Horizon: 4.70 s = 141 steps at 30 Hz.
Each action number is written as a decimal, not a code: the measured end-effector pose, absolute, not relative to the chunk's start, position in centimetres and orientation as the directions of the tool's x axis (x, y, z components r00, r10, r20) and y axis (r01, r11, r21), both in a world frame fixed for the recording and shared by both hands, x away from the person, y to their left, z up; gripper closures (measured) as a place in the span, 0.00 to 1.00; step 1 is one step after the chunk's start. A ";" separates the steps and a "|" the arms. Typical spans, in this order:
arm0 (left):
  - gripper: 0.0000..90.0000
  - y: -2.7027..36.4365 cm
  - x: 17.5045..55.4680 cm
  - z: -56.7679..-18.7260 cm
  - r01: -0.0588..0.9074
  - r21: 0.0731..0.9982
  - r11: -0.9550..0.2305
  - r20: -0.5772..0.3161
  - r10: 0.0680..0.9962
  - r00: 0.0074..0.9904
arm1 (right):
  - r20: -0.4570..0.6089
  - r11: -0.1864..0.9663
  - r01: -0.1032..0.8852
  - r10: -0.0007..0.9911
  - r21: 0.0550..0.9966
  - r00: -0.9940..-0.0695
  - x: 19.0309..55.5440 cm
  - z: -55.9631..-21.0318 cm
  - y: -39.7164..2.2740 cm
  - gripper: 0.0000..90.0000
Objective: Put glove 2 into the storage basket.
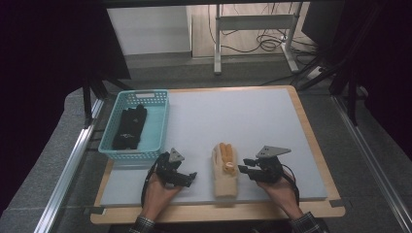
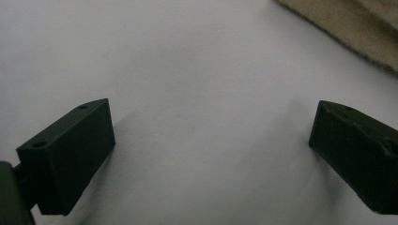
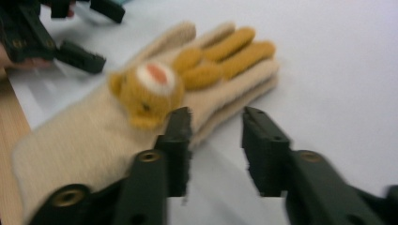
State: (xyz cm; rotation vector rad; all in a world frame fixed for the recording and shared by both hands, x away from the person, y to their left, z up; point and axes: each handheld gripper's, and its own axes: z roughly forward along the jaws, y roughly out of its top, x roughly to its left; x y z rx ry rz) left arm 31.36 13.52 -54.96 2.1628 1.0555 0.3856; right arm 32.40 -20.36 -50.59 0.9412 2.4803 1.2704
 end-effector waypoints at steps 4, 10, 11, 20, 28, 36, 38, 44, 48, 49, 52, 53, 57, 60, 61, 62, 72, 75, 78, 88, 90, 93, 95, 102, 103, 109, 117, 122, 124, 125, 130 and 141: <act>0.01 13.5 31.3 -54.9 0.574 0.696 -0.432 -0.030 0.781 0.624 | 0.109 0.446 0.450 0.606 0.774 -0.788 32.2 -51.2 -20.4 0.86; 0.02 13.7 31.3 -54.9 0.595 0.701 -0.394 -0.047 0.806 0.590 | 0.087 0.500 0.423 0.563 0.756 -0.822 31.4 -51.9 -20.2 0.98; 0.02 13.9 31.2 -54.8 0.600 0.706 -0.378 -0.073 0.803 0.592 | 0.078 0.514 0.407 0.547 0.755 -0.834 31.1 -52.1 -20.2 0.98; 0.02 16.5 29.4 -54.8 0.602 0.698 -0.388 -0.021 0.829 0.559 | 0.081 0.540 0.388 0.507 0.747 -0.858 30.3 -52.8 -19.6 0.98; 0.02 18.3 28.7 -55.1 0.604 0.702 -0.378 -0.017 0.839 0.545 | 0.085 0.557 0.381 0.484 0.738 -0.871 30.1 -53.2 -18.1 0.98; 0.02 18.9 29.1 -55.2 0.623 0.694 -0.361 -0.043 0.843 0.536 | 0.075 0.579 0.354 0.449 0.735 -0.891 30.1 -53.3 -15.8 0.97; 0.02 18.9 29.1 -55.2 0.625 0.693 -0.360 -0.045 0.843 0.536 | 0.074 0.583 0.346 0.439 0.735 -0.896 30.3 -53.5 -14.8 0.96; 0.06 19.3 29.0 -55.2 0.620 0.699 -0.358 -0.051 0.839 0.542 | 0.079 0.583 0.347 0.435 0.734 -0.897 30.7 -53.5 -13.3 0.96; 0.06 19.4 29.0 -55.2 0.616 0.699 -0.363 -0.047 0.837 0.546 | 0.069 0.589 0.341 0.433 0.733 -0.899 31.0 -53.5 -12.3 0.96; 0.06 19.4 29.0 -55.2 0.616 0.699 -0.362 -0.048 0.836 0.546 | 0.066 0.590 0.338 0.432 0.734 -0.899 31.1 -53.6 -12.1 0.96; 0.06 19.4 29.0 -55.2 0.618 0.699 -0.361 -0.050 0.837 0.545 | 0.061 0.592 0.332 0.429 0.735 -0.901 31.2 -53.6 -11.3 0.96; 0.06 19.4 29.0 -55.2 0.618 0.699 -0.361 -0.050 0.837 0.545 | 0.057 0.594 0.328 0.427 0.735 -0.902 31.3 -53.6 -11.0 0.95; 0.04 19.4 29.1 -55.2 0.618 0.697 -0.364 -0.053 0.834 0.550 | 0.053 0.600 0.322 0.421 0.732 -0.905 31.3 -53.6 -10.5 0.94; 0.03 19.4 29.1 -55.3 0.620 0.695 -0.364 -0.058 0.831 0.553 | 0.040 0.613 0.315 0.419 0.725 -0.907 31.3 -53.3 -10.9 0.93; 0.03 19.4 29.1 -55.3 0.620 0.695 -0.364 -0.058 0.831 0.553 | 0.040 0.613 0.315 0.419 0.725 -0.907 31.3 -53.3 -10.9 0.93; 0.03 19.3 29.1 -55.3 0.620 0.694 -0.365 -0.057 0.831 0.553 | 0.034 0.607 0.317 0.431 0.728 -0.902 31.3 -52.9 -11.7 0.92; 0.03 19.4 29.1 -55.3 0.617 0.695 -0.368 -0.055 0.829 0.556 | 0.002 0.548 0.369 0.556 0.751 -0.831 32.7 -51.6 -17.0 0.81; 0.03 19.3 29.1 -55.3 0.617 0.695 -0.368 -0.055 0.829 0.557 | -0.005 0.526 0.389 0.599 0.756 -0.800 33.2 -51.5 -18.7 0.74; 0.03 19.4 29.1 -55.3 0.617 0.695 -0.368 -0.055 0.829 0.557 | -0.017 0.504 0.413 0.649 0.759 -0.761 33.6 -51.3 -20.7 0.62; 0.03 19.4 29.1 -55.3 0.619 0.694 -0.369 -0.057 0.828 0.557 | -0.038 0.440 0.487 0.770 0.755 -0.637 34.7 -52.3 -25.7 0.32; 0.03 19.4 29.1 -55.3 0.619 0.694 -0.369 -0.057 0.828 0.557 | -0.043 0.435 0.497 0.783 0.751 -0.620 34.8 -52.6 -26.3 0.29; 0.03 19.3 29.1 -55.3 0.618 0.694 -0.368 -0.056 0.829 0.557 | -0.060 0.442 0.510 0.795 0.738 -0.603 35.1 -52.9 -26.7 0.23; 0.03 19.3 29.1 -55.3 0.618 0.694 -0.369 -0.056 0.829 0.557 | -0.056 0.436 0.524 0.804 0.732 -0.592 35.2 -53.0 -26.8 0.19; 0.02 19.4 29.1 -55.3 0.618 0.694 -0.369 -0.056 0.828 0.557 | -0.052 0.427 0.544 0.818 0.723 -0.573 35.4 -53.1 -26.8 0.12; 0.02 19.3 29.1 -55.3 0.618 0.694 -0.369 -0.056 0.828 0.557 | -0.051 0.426 0.545 0.818 0.723 -0.572 35.4 -53.1 -26.8 0.12; 0.01 19.4 29.2 -55.3 0.618 0.692 -0.373 -0.060 0.823 0.565 | -0.049 0.423 0.544 0.819 0.725 -0.572 35.4 -53.2 -26.8 0.12; 0.03 19.6 29.1 -55.0 0.615 0.688 -0.385 -0.068 0.809 0.584 | -0.043 0.414 0.545 0.823 0.729 -0.567 35.4 -53.1 -26.9 0.13; 0.03 19.3 28.7 -53.9 0.604 0.700 -0.381 -0.108 0.780 0.617 | -0.046 0.414 0.544 0.823 0.730 -0.566 35.4 -53.2 -26.9 0.13; 0.02 19.0 28.6 -53.5 0.606 0.698 -0.382 -0.125 0.768 0.628 | -0.048 0.415 0.544 0.824 0.729 -0.565 35.4 -53.2 -26.9 0.13; 0.02 18.9 28.6 -53.2 0.611 0.692 -0.385 -0.132 0.764 0.631 | -0.048 0.416 0.544 0.824 0.729 -0.565 35.4 -53.2 -26.9 0.13; 0.01 18.0 29.0 -52.0 0.620 0.680 -0.391 -0.174 0.736 0.654 | -0.050 0.417 0.543 0.824 0.729 -0.565 35.4 -53.2 -26.9 0.13; 0.00 13.6 30.4 -50.5 0.595 0.674 -0.437 -0.169 0.694 0.700 | -0.051 0.417 0.543 0.824 0.729 -0.564 35.3 -53.1 -26.9 0.13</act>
